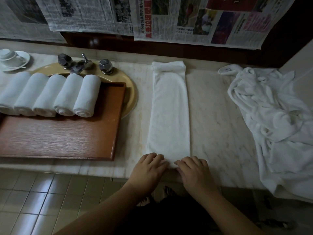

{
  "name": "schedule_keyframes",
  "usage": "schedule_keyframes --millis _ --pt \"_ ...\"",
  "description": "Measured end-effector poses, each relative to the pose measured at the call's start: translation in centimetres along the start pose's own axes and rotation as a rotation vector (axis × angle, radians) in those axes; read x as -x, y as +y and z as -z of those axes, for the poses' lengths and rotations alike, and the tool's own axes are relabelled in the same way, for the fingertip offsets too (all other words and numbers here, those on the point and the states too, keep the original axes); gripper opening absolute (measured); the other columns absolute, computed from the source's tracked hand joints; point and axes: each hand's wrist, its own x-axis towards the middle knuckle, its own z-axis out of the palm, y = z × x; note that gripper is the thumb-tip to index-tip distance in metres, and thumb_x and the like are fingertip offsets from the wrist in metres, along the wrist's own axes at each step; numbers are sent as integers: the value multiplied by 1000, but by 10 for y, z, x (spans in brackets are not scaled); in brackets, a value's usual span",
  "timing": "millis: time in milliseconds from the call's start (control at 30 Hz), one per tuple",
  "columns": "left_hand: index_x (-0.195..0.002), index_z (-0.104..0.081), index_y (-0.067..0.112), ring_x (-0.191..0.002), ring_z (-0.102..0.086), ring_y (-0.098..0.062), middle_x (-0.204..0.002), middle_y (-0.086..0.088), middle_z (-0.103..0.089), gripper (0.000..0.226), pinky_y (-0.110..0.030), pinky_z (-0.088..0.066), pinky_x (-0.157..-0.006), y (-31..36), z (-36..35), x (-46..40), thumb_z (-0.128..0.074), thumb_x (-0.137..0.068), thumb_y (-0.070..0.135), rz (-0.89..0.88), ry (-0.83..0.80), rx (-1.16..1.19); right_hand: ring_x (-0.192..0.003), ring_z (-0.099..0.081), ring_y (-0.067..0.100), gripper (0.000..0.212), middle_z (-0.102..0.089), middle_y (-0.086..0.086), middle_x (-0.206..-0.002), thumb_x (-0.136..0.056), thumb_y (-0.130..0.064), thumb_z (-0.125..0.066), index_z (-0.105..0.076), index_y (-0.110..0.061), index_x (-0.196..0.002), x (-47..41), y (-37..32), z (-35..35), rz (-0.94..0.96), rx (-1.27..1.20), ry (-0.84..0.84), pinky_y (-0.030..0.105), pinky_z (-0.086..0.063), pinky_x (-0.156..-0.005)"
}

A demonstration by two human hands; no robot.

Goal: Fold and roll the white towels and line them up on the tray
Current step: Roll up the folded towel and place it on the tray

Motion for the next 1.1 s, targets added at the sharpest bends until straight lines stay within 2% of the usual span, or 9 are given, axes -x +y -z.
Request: schedule_keyframes --millis 100,200,367,467,533,700,867,967,1100 --pt "-118 -71 25 -96 -58 -20 -108 6 -64 28 -34 -49 -84 0 -2 -1 -65 -92 29 22 -2 47 -92 -58 18 25 -59 -13 -101 -101 -38 -47 -69 -32 -110 3 6 0 -46 -142 -47 35 -45 -75" --pt "-112 -74 35 -91 -55 -18 -100 15 -66 21 -33 -45 -77 0 0 -2 -62 -96 39 188 14 162 -93 -53 17 31 -56 -11 -101 -100 -47 -48 -73 -31 -108 7 15 0 -158 -301 -51 37 -48 -77" --pt "-100 -72 39 -95 -46 -7 -90 27 -66 10 -33 -38 -83 -1 2 -3 -67 -95 47 516 39 383 -89 -50 14 34 -54 -18 -94 -95 -56 -53 -77 -34 -106 7 21 -4 -259 -434 -29 36 -48 -78" --pt "-96 -73 40 -94 -45 -11 -93 26 -60 17 -36 -43 -84 -5 -1 -4 -63 -95 53 532 33 372 -93 -54 11 9 -60 -23 -99 -93 -40 -70 -68 -41 -102 5 26 -3 -357 -614 -4 35 -51 -80" --pt "-97 -76 40 -93 -42 -16 -97 21 -51 25 -36 -43 -82 -8 -2 -6 -59 -94 58 538 52 338 -92 -54 9 17 -59 -21 -99 -91 -28 -77 -66 -40 -97 5 28 -4 -356 -629 4 35 -50 -79" --pt "-95 -72 37 -90 -43 -14 -90 19 -59 26 -34 -38 -74 -13 -6 -4 -57 -96 58 411 129 215 -95 -54 12 9 -48 -19 -96 -92 -39 -73 -79 -38 -98 9 40 -5 -299 -599 19 26 -48 -82" --pt "-84 -73 28 -87 -51 -23 -90 12 -65 27 -35 -36 -72 -23 -9 2 -69 -95 53 276 246 121 -78 -55 24 18 -59 -7 -93 -92 -23 -65 -77 -28 -104 7 38 0 41 -205 67 36 -46 -66" --pt "-98 -77 28 -92 -53 -27 -102 2 -64 26 -37 -41 -74 -26 -6 6 -64 -100 50 172 245 72 -78 -55 25 30 -63 -8 -96 -90 -18 -58 -73 -30 -113 11 39 -2 105 -121 38 38 -46 -65" --pt "-115 -77 26 -95 -57 -27 -109 -3 -65 25 -39 -43 -78 -35 0 11 -64 -102 43 34 221 -61 -88 -57 21 38 -64 -11 -110 -95 -18 -59 -71 -31 -127 19 46 0 102 -197 21 39 -47 -72"
